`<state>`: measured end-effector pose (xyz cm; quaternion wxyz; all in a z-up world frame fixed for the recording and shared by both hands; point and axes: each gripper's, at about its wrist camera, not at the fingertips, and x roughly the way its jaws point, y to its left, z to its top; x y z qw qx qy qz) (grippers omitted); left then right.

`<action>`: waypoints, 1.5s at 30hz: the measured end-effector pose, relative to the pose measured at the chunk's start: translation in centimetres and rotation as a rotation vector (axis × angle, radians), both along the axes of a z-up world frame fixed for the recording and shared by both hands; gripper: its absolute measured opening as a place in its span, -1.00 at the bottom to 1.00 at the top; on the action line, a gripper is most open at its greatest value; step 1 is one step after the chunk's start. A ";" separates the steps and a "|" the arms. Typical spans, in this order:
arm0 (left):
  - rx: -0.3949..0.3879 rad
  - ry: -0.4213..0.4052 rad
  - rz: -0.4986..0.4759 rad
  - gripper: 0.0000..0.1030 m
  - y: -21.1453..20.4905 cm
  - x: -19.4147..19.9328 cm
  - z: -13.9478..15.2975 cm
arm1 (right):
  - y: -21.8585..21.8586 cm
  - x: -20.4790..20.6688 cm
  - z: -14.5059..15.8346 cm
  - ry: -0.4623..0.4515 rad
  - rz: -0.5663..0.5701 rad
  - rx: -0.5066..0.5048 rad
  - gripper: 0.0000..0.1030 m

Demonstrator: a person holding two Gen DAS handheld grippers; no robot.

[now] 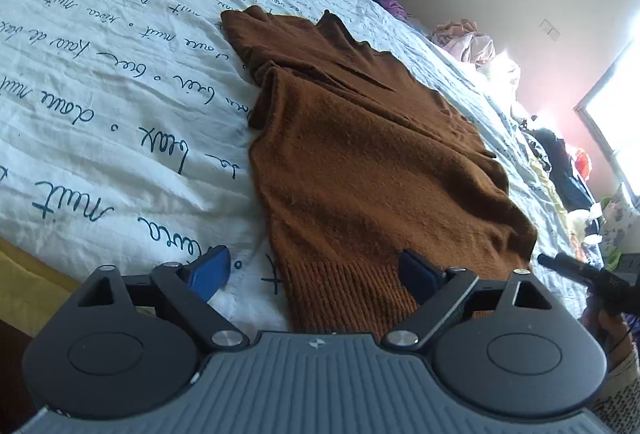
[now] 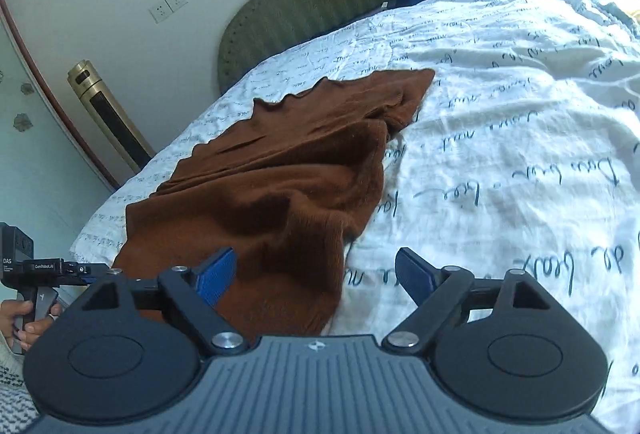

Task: Fold small clothes
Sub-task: 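Smooth the folded sweater with both open grippers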

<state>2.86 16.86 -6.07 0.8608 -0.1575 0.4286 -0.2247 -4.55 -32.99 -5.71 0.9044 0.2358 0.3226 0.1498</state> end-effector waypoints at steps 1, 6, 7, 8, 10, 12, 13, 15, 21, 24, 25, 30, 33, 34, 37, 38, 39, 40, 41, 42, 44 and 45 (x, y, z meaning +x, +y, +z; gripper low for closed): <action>-0.044 0.011 -0.004 1.00 0.2 0.1 -0.2 | 0.1 -0.4 -0.4 -0.003 0.011 0.017 0.70; -0.191 0.077 0.052 1.00 1.8 0.2 -1.1 | 2.2 -1.2 -2.3 0.014 0.033 -0.051 0.87; -0.210 0.092 0.062 1.00 2.1 0.2 -1.1 | 2.8 -1.3 -2.1 0.012 0.042 -0.090 0.88; -0.221 0.107 0.068 1.00 2.2 0.1 -1.1 | 3.5 -1.3 -1.8 0.025 0.044 -0.142 0.88; -0.198 0.130 0.075 1.00 2.0 0.0 -0.8 | 4.8 -1.3 -1.1 0.063 0.020 -0.241 1.00; -0.144 0.149 0.103 1.00 1.3 -0.4 -0.2 | 6.5 -0.9 -0.8 0.113 -0.014 -0.325 1.00; -0.120 0.154 0.116 1.00 0.8 -0.7 0.1 | 7.3 -0.7 -0.7 0.144 -0.018 -0.367 1.00; -0.064 0.158 0.108 1.00 -0.1 -1.3 0.2 | 8.1 -0.5 -1.0 0.156 -0.012 -0.413 1.00; -0.195 0.099 0.121 1.00 0.1 -3.0 -1.6 | 5.0 -2.2 -1.7 0.078 -0.128 -0.161 1.00; -0.059 0.100 0.025 1.00 -1.6 -2.5 -0.7 | 5.8 -1.6 -1.3 0.117 -0.120 -0.199 1.00; -0.017 0.098 -0.003 1.00 -2.1 -2.4 -0.6 | 6.0 -1.4 -1.3 0.125 -0.115 -0.217 1.00; 0.083 0.134 0.096 1.00 -3.2 -2.7 -1.6 | 6.9 -1.1 -1.1 0.160 -0.106 -0.282 1.00; 0.053 0.159 0.112 0.95 -2.9 -2.1 -3.1 | 6.3 -1.5 -1.4 0.134 -0.133 -0.236 1.00; 0.034 0.157 0.097 0.89 -2.5 -2.1 -3.3 | 6.0 -1.6 -1.4 0.131 -0.131 -0.219 1.00; 0.035 0.105 0.138 0.80 -1.6 -3.1 -2.5 | 5.0 -2.1 -1.6 0.101 -0.126 -0.163 1.00; 0.042 0.077 0.143 0.80 -1.4 -3.5 -1.9 | 4.9 -2.4 -1.7 0.086 -0.144 -0.140 1.00; 0.050 0.046 0.143 0.80 -1.4 -4.0 -1.4 | 4.9 -2.5 -1.8 0.080 -0.144 -0.145 1.00; 0.074 0.008 0.138 0.80 -1.5 -4.6 -0.6 | 5.3 -2.3 -1.6 0.089 -0.117 -0.183 1.00; 0.105 -0.030 0.135 0.80 -1.7 -5.1 0.1 | 6.0 -1.9 -1.3 0.115 -0.085 -0.253 1.00; 0.136 -0.062 0.131 0.81 -1.9 -5.4 0.6 | 6.6 -1.4 -1.1 0.143 -0.080 -0.299 1.00; 0.165 -0.128 0.114 0.81 -2.4 -5.6 1.4 | 7.6 -0.1 -0.8 0.214 -0.100 -0.350 1.00; 0.167 -0.134 0.111 0.81 -2.6 -5.5 1.6 | 8.1 0.3 -0.8 0.233 -0.095 -0.379 1.00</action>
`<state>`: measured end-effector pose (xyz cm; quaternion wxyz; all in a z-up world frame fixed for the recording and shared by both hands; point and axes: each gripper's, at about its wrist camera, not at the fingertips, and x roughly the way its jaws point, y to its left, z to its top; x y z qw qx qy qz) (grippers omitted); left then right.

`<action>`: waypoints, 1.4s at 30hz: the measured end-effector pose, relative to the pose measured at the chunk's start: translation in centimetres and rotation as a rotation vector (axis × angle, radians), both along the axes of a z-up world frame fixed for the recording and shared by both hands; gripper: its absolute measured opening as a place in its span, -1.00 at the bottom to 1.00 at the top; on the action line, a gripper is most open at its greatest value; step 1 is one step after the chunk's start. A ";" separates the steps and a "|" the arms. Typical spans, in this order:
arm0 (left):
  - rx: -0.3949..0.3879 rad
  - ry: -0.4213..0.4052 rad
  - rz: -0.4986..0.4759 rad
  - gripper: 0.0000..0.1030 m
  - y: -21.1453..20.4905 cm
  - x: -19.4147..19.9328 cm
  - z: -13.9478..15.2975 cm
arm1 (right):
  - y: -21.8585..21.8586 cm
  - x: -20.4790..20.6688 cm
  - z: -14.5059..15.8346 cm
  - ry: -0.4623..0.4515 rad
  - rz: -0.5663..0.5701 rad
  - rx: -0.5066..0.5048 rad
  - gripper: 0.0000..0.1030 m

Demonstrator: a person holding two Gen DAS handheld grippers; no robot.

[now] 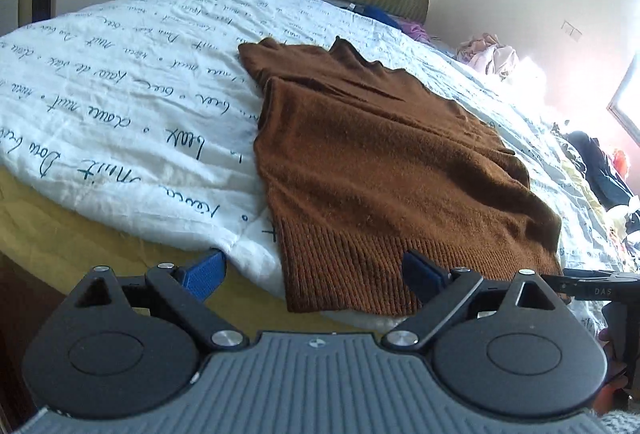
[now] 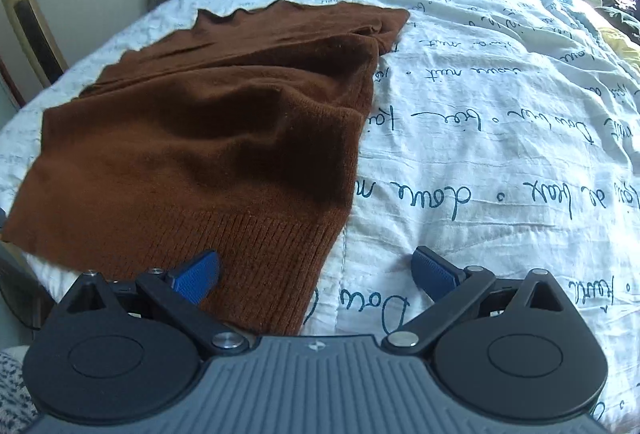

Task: Fold small clothes
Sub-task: 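Smooth the folded sweater with both open grippers, then grasp the sweater hem with both grippers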

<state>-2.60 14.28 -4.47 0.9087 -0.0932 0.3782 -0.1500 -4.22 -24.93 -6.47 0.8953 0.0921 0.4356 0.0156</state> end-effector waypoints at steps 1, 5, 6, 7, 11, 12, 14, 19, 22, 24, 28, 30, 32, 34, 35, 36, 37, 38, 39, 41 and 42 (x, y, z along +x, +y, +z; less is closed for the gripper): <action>0.001 0.008 -0.004 0.78 -0.1 0.2 0.2 | 0.4 0.1 -0.1 0.004 0.011 -0.031 1.00; 0.047 -0.037 -0.041 0.84 -0.9 -1.4 2.4 | -0.2 -1.4 -0.7 -0.087 0.006 0.008 1.00; 0.085 -0.053 -0.052 0.88 -1.4 -2.1 3.0 | -0.4 -1.8 -0.9 -0.104 0.028 0.012 1.00; 0.127 -0.083 -0.073 0.90 -1.7 -3.1 3.7 | -0.6 -2.1 -1.0 -0.111 0.035 0.015 1.00; 0.238 -0.181 -0.109 1.00 -3.0 -4.3 5.1 | -0.2 -1.9 -0.6 -0.085 0.050 -0.004 1.00; 0.227 -0.154 -0.132 1.00 -3.1 -3.5 4.7 | -0.2 -1.8 -0.6 -0.088 0.046 -0.002 1.00; 0.139 -0.100 -0.175 1.00 -3.0 -1.5 3.2 | -0.1 -1.9 -0.6 -0.101 0.031 0.007 1.00; 0.040 0.013 -0.165 0.97 -2.5 1.3 -0.4 | 0.2 -1.6 -0.2 -0.107 0.043 0.018 1.00; 0.010 0.044 -0.138 0.95 -1.6 1.3 -1.0 | -0.1 -1.3 0.1 -0.123 0.059 0.081 1.00; 0.003 0.062 -0.137 0.96 -1.3 1.4 -1.3 | -0.3 -1.0 0.3 -0.131 0.064 0.136 1.00; -0.035 0.070 -0.155 0.84 -1.4 1.5 -1.6 | 0.1 -0.6 0.0 -0.129 0.081 0.157 1.00; -0.031 0.069 -0.169 0.68 -1.7 1.5 -1.6 | -0.4 -0.9 0.0 -0.142 0.077 0.207 1.00; -0.035 0.086 -0.171 0.46 -2.0 1.5 -1.7 | -0.9 -1.2 0.0 -0.145 0.082 0.240 1.00; -0.049 0.093 -0.162 0.37 -1.8 1.5 -1.8 | -1.1 -1.5 -0.1 -0.150 0.093 0.260 1.00; -0.063 0.101 -0.159 0.34 -1.6 1.5 -1.8 | -1.2 -1.8 -0.2 -0.159 0.106 0.270 1.00; -0.074 0.104 -0.157 0.33 -1.4 1.6 -1.8 | -1.3 -2.1 -0.3 -0.168 0.103 0.280 1.00; -0.089 0.109 -0.156 0.32 -1.1 1.7 -1.9 | -1.6 -2.2 -0.4 -0.169 0.096 0.301 1.00; -0.101 0.113 -0.154 0.31 -0.9 1.8 -1.9 | -1.8 -2.5 -0.4 -0.175 0.094 0.326 1.00; -0.114 0.117 -0.150 0.31 -0.7 1.8 -2.0 | -1.9 -2.6 -0.5 -0.179 0.094 0.342 1.00; -0.133 0.121 -0.143 0.34 -0.4 1.9 -2.0 | -2.3 -2.9 -0.5 -0.185 0.080 0.361 0.98; -0.133 0.121 -0.142 0.37 -0.4 1.9 -2.0 | -2.4 -3.0 -0.5 -0.193 0.067 0.364 0.93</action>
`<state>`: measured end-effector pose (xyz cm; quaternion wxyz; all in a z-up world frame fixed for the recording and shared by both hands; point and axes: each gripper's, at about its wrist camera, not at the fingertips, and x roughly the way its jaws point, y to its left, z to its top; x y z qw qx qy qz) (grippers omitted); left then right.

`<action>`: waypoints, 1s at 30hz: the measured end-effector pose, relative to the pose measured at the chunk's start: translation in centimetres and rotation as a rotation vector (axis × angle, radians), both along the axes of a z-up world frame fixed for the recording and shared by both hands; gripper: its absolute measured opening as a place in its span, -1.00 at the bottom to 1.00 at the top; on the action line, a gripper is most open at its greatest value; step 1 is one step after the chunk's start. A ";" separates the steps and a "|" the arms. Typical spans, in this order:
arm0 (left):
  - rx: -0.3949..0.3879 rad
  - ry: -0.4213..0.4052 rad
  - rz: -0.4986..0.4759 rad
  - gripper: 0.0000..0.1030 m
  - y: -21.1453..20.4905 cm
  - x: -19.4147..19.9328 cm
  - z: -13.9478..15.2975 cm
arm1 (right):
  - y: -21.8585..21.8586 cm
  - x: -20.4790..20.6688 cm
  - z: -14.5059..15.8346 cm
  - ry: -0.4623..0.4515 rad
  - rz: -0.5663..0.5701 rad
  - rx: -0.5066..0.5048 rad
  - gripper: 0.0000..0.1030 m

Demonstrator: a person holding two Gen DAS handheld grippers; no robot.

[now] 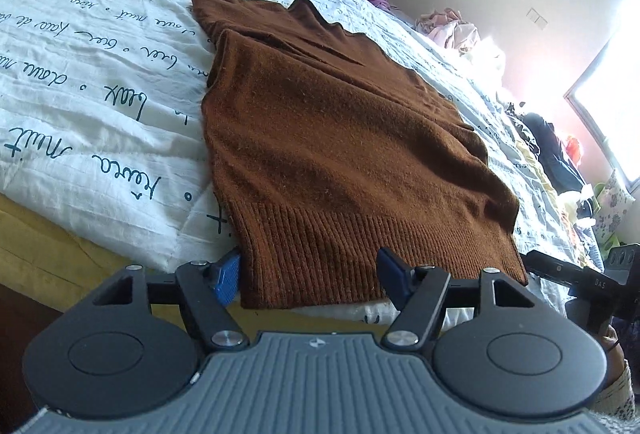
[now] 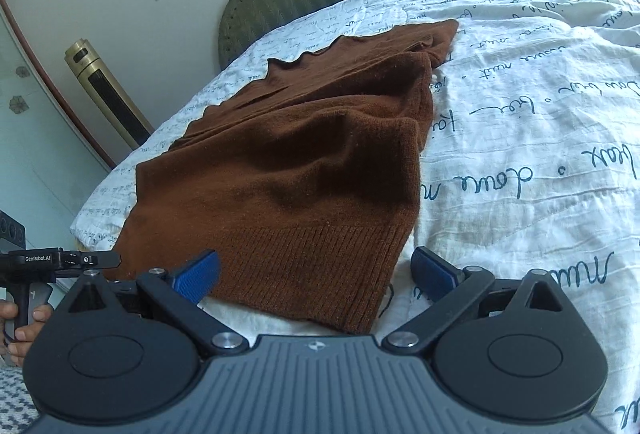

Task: Fold small clothes
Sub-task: 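Grasp the sweater hem with both grippers, then lift the hem and fold it toward the collar with both grippers, release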

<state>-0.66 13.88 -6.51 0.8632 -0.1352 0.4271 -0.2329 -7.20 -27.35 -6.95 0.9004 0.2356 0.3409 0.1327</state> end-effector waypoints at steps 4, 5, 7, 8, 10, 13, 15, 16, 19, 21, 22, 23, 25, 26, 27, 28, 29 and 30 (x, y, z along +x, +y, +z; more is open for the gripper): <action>0.008 -0.011 -0.012 0.37 -0.5 -0.2 0.0 | -1.3 -0.1 -0.3 0.017 -0.033 0.045 0.16; 0.012 -0.012 -0.009 0.24 -0.6 -0.2 0.0 | -1.1 0.0 -0.3 0.027 -0.034 0.040 -0.21; 0.031 -0.004 -0.001 -0.22 -0.6 -0.2 0.0 | -0.5 0.2 -0.7 0.055 -0.004 0.040 -0.71; 0.029 0.007 0.001 -0.66 -0.4 0.0 0.0 | -0.3 0.1 -0.7 0.054 0.001 0.027 -0.72; -0.014 0.048 0.014 -0.78 0.3 0.3 -0.4 | -0.1 -0.2 -0.6 0.045 -0.006 0.013 -0.82; 0.001 0.026 0.026 -0.79 0.3 -0.1 -0.3 | -0.1 -0.9 -0.4 0.022 -0.028 0.016 -0.85; 0.020 0.006 0.021 -0.79 0.1 -0.6 0.1 | -0.2 -1.3 -0.3 0.005 -0.032 0.029 -0.85; 0.023 -0.001 0.019 -0.80 0.0 -0.8 0.3 | -0.3 -1.5 -0.2 -0.002 -0.023 0.045 -0.85; 0.001 -0.011 0.019 -0.80 0.5 -1.2 0.9 | -0.4 -1.9 0.6 -0.037 -0.013 0.042 -0.85; -0.022 -0.011 0.020 -0.80 0.9 -1.6 1.5 | -0.8 -2.3 1.3 -0.060 -0.025 0.029 -0.85; -0.029 -0.008 0.019 -0.80 1.0 -1.7 1.7 | -0.9 -2.7 1.8 -0.082 -0.038 0.011 -0.86; -0.038 -0.005 0.014 -0.80 1.1 -1.9 2.1 | -0.8 -3.0 2.4 -0.102 -0.047 -0.015 -0.87; -0.051 -0.009 0.000 -0.80 1.2 -2.5 2.8 | -0.8 -3.8 3.4 -0.132 -0.061 -0.031 -0.87; -0.059 -0.004 -0.005 -0.80 1.2 -2.7 3.0 | -0.7 -4.0 3.8 -0.141 -0.062 -0.033 -0.87; -0.064 -0.003 -0.010 -0.80 1.2 -2.9 3.2 | -0.7 -4.3 4.2 -0.148 -0.064 -0.041 -0.87; -0.066 0.000 -0.015 -0.80 1.1 -3.1 3.5 | -0.8 -4.5 4.5 -0.154 -0.070 -0.043 -0.87; -0.069 0.005 -0.020 -0.80 1.1 -3.3 3.6 | -1.1 -4.7 4.6 -0.153 -0.068 -0.035 -0.87; -0.071 0.010 -0.026 -0.80 1.0 -3.5 3.7 | -1.3 -5.0 4.8 -0.153 -0.073 -0.036 -0.89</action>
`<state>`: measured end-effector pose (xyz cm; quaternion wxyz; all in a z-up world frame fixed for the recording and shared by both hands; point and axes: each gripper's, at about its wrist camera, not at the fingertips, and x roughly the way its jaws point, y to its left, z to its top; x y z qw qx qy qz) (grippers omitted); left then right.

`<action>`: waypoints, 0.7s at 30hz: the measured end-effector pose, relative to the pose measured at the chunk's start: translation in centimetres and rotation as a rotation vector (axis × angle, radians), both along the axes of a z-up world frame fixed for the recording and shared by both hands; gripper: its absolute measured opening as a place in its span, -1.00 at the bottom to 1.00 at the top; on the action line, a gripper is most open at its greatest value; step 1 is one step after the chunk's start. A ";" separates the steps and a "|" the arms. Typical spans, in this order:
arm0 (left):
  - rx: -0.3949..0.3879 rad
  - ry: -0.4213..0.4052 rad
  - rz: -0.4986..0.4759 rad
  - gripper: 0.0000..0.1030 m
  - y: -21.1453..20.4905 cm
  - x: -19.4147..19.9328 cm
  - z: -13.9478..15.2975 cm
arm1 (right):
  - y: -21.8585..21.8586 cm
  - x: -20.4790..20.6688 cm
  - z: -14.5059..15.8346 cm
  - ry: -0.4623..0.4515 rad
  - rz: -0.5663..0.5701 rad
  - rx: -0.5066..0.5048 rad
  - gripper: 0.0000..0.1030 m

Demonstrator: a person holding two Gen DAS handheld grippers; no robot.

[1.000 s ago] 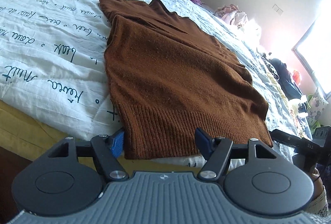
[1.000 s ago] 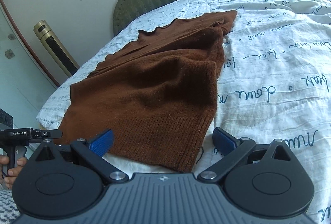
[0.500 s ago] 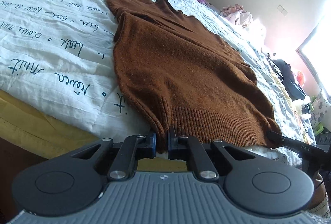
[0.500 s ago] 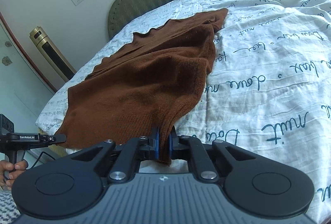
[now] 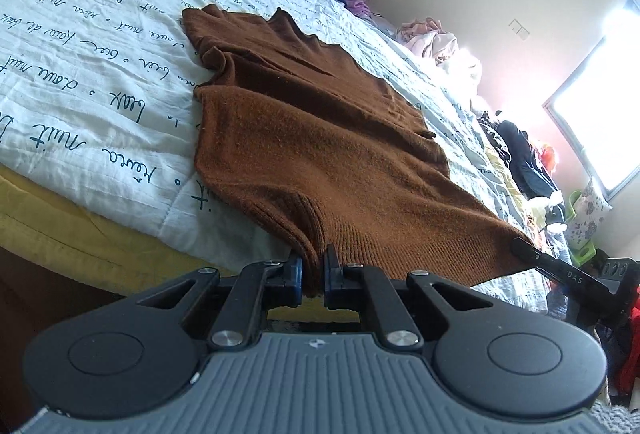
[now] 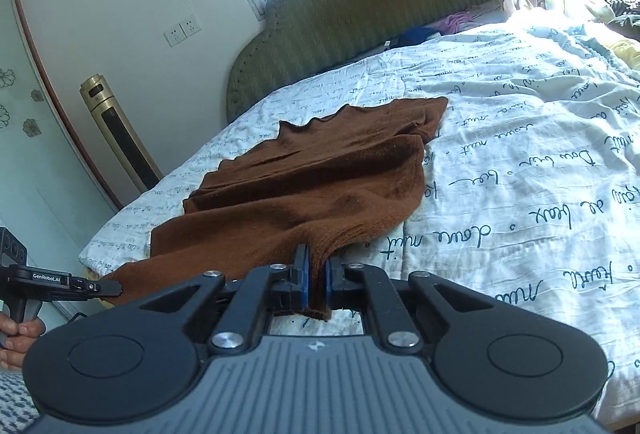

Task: Fold small clothes
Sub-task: 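Lift the hem and fold it toward the collar with both grippers, release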

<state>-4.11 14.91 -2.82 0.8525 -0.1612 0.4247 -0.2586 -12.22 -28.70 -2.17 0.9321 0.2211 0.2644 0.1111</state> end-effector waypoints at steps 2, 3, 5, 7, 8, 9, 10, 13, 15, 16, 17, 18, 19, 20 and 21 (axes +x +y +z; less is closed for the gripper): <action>-0.009 0.018 -0.004 -0.80 0.0 -0.3 0.0 | -0.3 -0.6 0.2 0.000 -0.011 0.000 -0.89; -0.015 0.034 -0.005 -0.80 0.0 -0.6 -0.1 | -0.5 -0.8 0.1 0.006 -0.017 0.003 -0.89; -0.014 0.044 -0.013 -0.80 -0.2 -0.9 -0.1 | -0.8 -1.3 -0.3 0.016 -0.033 0.015 -0.89; -0.012 0.042 -0.019 -0.80 -0.6 -1.1 0.1 | -1.1 -1.6 -0.4 0.011 -0.036 0.031 -0.89; -0.018 0.039 -0.021 -0.80 -0.7 -0.9 0.4 | -1.1 -1.6 -0.3 0.002 -0.040 0.037 -0.89; -0.027 0.029 -0.023 -0.80 -0.7 -0.6 0.8 | -1.2 -1.3 -0.1 -0.011 -0.035 0.046 -0.89; -0.039 0.010 -0.021 -0.80 -0.7 -0.2 1.5 | -1.3 -0.9 0.2 -0.030 -0.025 0.055 -0.89; -0.082 -0.018 0.005 -0.80 -0.4 2.1 3.2 | -1.5 1.5 1.7 -0.089 -0.001 0.057 -0.89; -0.103 -0.029 0.019 -0.80 -0.2 3.9 4.2 | -1.8 3.6 2.6 -0.123 0.010 0.041 -0.89; -0.108 -0.039 0.028 -0.80 -0.2 4.9 4.8 | -2.0 4.7 3.0 -0.138 0.010 0.037 -0.89; -0.113 -0.041 0.039 -0.80 -0.1 5.8 5.1 | -2.2 6.0 3.4 -0.152 0.009 0.038 -0.89; -0.123 -0.041 0.044 -0.80 -0.1 7.0 5.5 | -2.6 7.1 3.7 -0.157 0.014 0.041 -0.89; -0.131 -0.038 0.048 -0.80 -0.1 8.3 5.9 | -2.9 8.4 3.9 -0.159 0.011 0.040 -0.89; -0.133 -0.033 0.057 -0.80 -0.1 9.4 6.0 | -3.3 9.6 4.0 -0.158 0.004 0.042 -0.89; -0.134 -0.027 0.059 -0.80 -0.1 10.9 6.3 | -3.7 10.6 4.1 -0.157 0.004 0.048 -0.89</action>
